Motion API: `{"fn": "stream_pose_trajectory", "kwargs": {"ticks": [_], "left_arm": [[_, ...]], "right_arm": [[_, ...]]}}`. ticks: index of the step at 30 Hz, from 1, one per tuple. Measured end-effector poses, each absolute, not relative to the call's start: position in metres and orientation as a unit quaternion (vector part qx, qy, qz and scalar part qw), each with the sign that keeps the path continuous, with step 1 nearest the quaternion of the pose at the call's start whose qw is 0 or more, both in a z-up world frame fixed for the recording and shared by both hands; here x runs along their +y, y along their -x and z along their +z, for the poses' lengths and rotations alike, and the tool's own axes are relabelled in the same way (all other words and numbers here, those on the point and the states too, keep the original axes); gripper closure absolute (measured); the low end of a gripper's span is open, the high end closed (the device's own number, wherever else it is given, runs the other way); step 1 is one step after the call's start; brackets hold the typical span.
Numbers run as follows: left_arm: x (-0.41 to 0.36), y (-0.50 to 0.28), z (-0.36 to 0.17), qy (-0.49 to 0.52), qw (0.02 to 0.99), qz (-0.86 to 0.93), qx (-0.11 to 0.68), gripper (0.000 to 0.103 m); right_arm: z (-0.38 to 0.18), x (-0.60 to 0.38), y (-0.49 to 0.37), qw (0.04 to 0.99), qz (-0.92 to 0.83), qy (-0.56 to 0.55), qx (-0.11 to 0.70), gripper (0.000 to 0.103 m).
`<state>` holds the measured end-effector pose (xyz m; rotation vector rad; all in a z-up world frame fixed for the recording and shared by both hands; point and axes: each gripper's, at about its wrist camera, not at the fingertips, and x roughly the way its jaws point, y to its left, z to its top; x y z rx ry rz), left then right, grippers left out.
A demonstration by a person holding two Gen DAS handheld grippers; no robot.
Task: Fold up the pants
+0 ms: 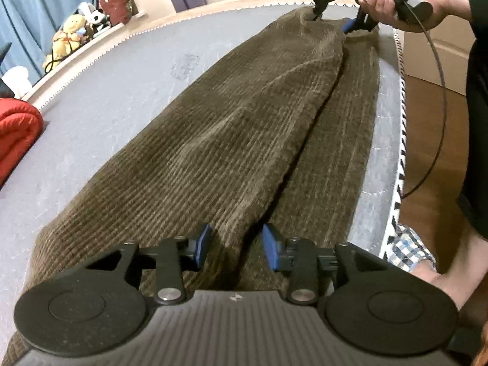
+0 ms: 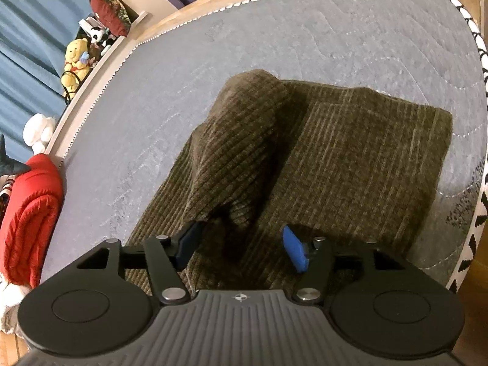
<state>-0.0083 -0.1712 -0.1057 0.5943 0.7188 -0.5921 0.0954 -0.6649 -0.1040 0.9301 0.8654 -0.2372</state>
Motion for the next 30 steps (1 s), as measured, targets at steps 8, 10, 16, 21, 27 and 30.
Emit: {"fn": "stream_pose_trajectory", "kwargs": {"ticks": [8,10,16,21,27,30], "left_arm": [[-0.171,-0.003,-0.107,-0.283,0.858,-0.27,0.333,0.077],[-0.172,-0.002,-0.106,-0.285,0.856,-0.275,0.332,0.087],[-0.168,0.001,-0.099,-0.279,0.86,-0.274,0.327,0.092],[-0.167,0.005,-0.095,-0.28,0.864,-0.27,0.321,0.093],[-0.164,0.012,-0.084,-0.275,0.87,-0.269,0.308,0.093],[-0.163,0.012,-0.086,-0.273,0.868,-0.27,0.315,0.093]], "right_arm": [[-0.103,-0.661,-0.093,0.808,-0.113,-0.413,0.406,0.039],[-0.103,-0.659,-0.093,0.812,-0.115,-0.404,0.405,0.041],[-0.093,-0.651,-0.091,0.832,-0.094,-0.379,0.394,0.085],[-0.088,-0.65,-0.09,0.837,-0.094,-0.373,0.389,0.092],[-0.087,-0.65,-0.09,0.833,-0.114,-0.37,0.394,0.075],[-0.09,-0.649,-0.088,0.827,-0.131,-0.373,0.399,0.055]]}}
